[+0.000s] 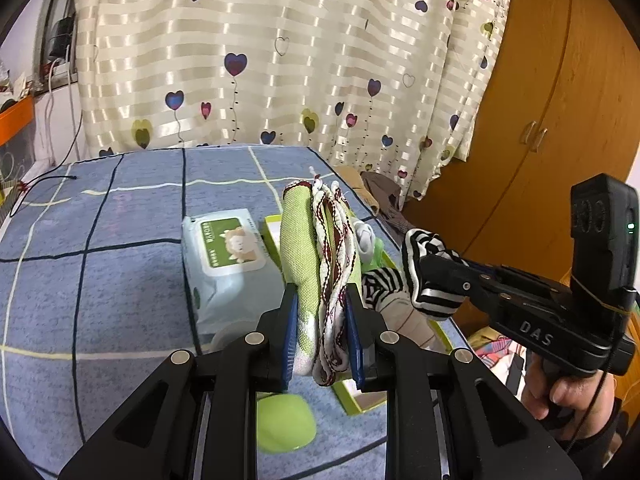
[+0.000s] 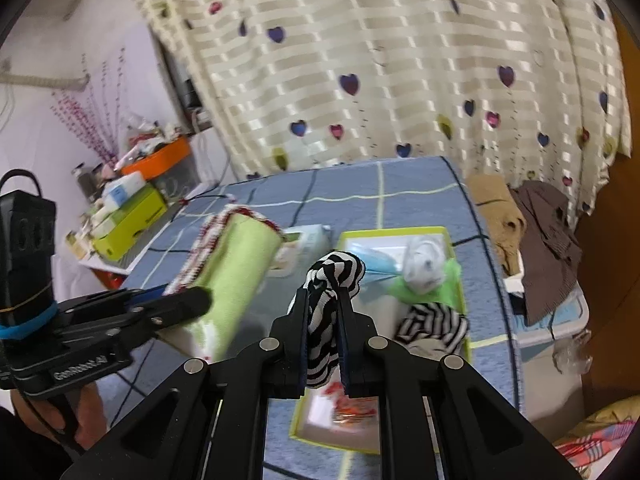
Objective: Organize soft objects
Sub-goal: 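Carry the green towel in the left tool and striped sock in the right tool to the box, then lower the striped sock into the box and open the right tool while the left tool lowers the towel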
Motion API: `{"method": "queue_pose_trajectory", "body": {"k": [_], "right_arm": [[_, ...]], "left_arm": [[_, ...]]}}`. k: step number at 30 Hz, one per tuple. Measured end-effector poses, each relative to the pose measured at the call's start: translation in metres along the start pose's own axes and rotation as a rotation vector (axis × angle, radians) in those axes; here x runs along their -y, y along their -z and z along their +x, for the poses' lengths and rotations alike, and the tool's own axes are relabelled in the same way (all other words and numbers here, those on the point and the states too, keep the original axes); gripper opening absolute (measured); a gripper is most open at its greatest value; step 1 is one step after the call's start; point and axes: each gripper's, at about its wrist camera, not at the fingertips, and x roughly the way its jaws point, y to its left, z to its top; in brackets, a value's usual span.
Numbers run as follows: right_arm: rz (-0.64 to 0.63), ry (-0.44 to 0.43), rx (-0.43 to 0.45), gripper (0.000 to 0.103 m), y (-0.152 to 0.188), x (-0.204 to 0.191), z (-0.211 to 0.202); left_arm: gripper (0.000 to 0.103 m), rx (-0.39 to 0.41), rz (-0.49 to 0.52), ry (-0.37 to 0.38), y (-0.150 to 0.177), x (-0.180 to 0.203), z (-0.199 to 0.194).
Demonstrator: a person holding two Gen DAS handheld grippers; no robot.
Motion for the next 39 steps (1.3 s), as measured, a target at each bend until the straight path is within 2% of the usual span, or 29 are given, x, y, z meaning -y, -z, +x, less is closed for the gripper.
{"method": "queue_pose_trajectory", "body": {"k": [11, 19, 21, 24, 26, 28, 35, 39], "right_arm": [[0.06, 0.016, -0.097, 0.012, 0.009, 0.041, 0.048], [0.049, 0.008, -0.128, 0.012, -0.006, 0.059, 0.09], [0.061, 0.018, -0.174, 0.016, -0.004, 0.068, 0.106], [0.073, 0.039, -0.216, 0.03, 0.003, 0.076, 0.119], [0.078, 0.042, -0.214, 0.042, 0.007, 0.078, 0.118], [0.079, 0.052, -0.196, 0.045, 0.007, 0.078, 0.11], [0.072, 0.042, -0.104, 0.048, -0.003, 0.073, 0.072], [0.092, 0.046, -0.08, 0.048, -0.001, 0.075, 0.058]], "left_arm": [[0.023, -0.064, 0.004, 0.017, 0.001, 0.01, 0.032], [0.023, -0.085, -0.009, 0.01, 0.0, 0.005, 0.043], [0.023, -0.099, -0.014, 0.005, 0.0, 0.004, 0.048], [0.023, -0.108, -0.01, 0.003, 0.0, 0.004, 0.053], [0.023, -0.111, -0.008, 0.003, -0.001, 0.006, 0.057], [0.023, -0.12, -0.01, 0.006, 0.0, 0.007, 0.062], [0.023, -0.124, -0.01, 0.015, -0.003, 0.013, 0.068], [0.023, -0.126, -0.016, 0.023, -0.004, 0.017, 0.072]]}}
